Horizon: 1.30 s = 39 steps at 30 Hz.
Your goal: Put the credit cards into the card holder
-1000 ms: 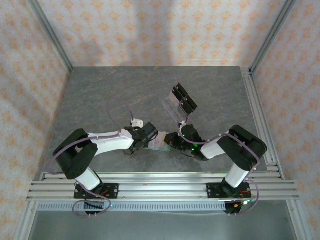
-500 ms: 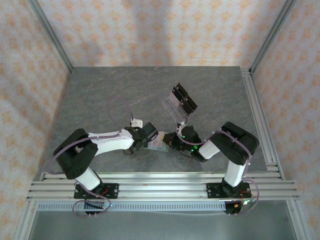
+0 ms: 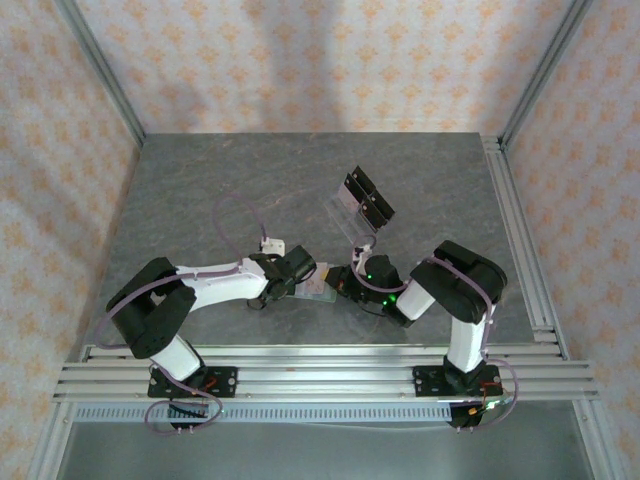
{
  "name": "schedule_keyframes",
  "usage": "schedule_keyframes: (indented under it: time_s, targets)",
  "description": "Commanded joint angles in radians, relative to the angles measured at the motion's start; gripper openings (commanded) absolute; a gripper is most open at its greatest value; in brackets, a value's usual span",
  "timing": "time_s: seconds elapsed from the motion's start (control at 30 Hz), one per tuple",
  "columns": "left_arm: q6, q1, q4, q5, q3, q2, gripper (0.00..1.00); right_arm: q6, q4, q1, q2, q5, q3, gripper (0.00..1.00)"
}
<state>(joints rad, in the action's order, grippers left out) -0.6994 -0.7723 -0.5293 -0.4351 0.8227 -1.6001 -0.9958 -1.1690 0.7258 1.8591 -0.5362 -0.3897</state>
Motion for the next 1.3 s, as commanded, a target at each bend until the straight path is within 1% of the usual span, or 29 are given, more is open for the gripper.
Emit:
schedule_keyframes:
  time_s: [0.0, 0.3, 0.7, 1.13, 1.27]
  targets:
    - [-0.041, -0.008, -0.074, -0.054, 0.019, -0.012, 1.0, -0.007, -0.05, -0.009, 0.004, 0.002, 0.024, 0.0]
    - [-0.067, -0.007, -0.119, -0.081, 0.042, -0.037, 1.0, -0.009, -0.055, -0.014, -0.002, -0.005, 0.029, 0.0]
    - [-0.061, -0.008, -0.111, -0.076, 0.039, -0.037, 1.0, -0.004, -0.037, -0.016, 0.006, -0.022, 0.003, 0.0]
    - [-0.063, -0.008, -0.106, -0.073, 0.034, -0.039, 1.0, -0.032, -0.112, -0.015, 0.018, -0.031, 0.002, 0.0]
    - [-0.064, -0.008, -0.104, -0.073, 0.032, -0.037, 1.0, -0.038, -0.107, -0.014, 0.034, -0.031, -0.008, 0.0]
